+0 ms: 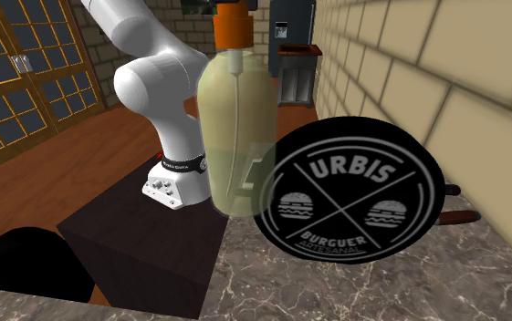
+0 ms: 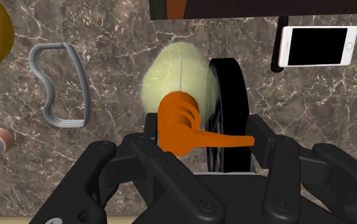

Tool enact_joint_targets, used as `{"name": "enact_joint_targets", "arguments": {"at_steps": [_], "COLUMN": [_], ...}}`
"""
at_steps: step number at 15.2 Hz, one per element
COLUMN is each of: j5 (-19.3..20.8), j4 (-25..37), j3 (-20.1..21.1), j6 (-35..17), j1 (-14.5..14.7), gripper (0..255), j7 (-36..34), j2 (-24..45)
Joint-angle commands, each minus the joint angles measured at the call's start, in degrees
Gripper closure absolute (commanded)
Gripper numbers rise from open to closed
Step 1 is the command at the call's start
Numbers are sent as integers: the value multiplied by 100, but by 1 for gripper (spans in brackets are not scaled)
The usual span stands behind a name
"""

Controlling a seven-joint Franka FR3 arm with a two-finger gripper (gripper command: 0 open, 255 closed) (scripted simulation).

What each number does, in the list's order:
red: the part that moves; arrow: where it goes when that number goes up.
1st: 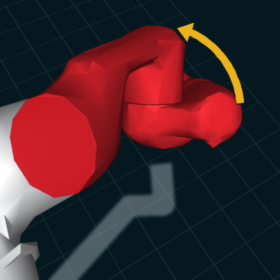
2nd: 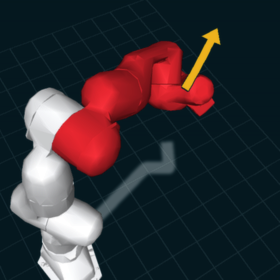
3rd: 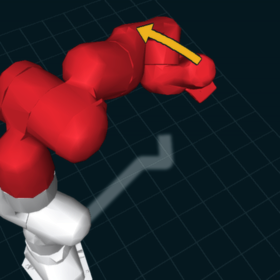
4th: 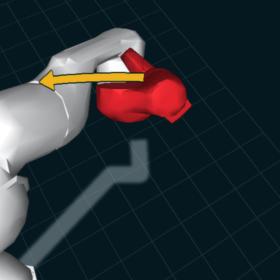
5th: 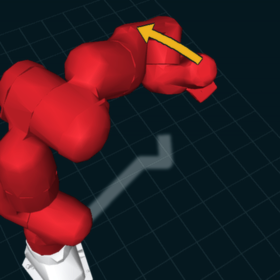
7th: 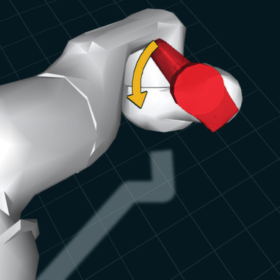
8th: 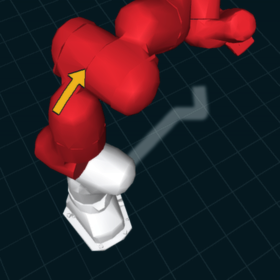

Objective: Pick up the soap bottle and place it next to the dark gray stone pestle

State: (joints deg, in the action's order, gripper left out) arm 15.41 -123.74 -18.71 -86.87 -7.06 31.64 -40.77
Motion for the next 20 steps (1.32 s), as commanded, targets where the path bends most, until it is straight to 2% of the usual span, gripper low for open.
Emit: {"name": "enact_joint_targets", "arguments": {"at_steps": [1,18,20], "j5": [-33,-194,-250], "j4": [214,2072,2009], "j3": [37,117,221], "j6": [161,1345,1309], "j1": [17,121,145], "gripper": [255,255,255], "j7": [6,212,71], "j2": [56,730,729]}}
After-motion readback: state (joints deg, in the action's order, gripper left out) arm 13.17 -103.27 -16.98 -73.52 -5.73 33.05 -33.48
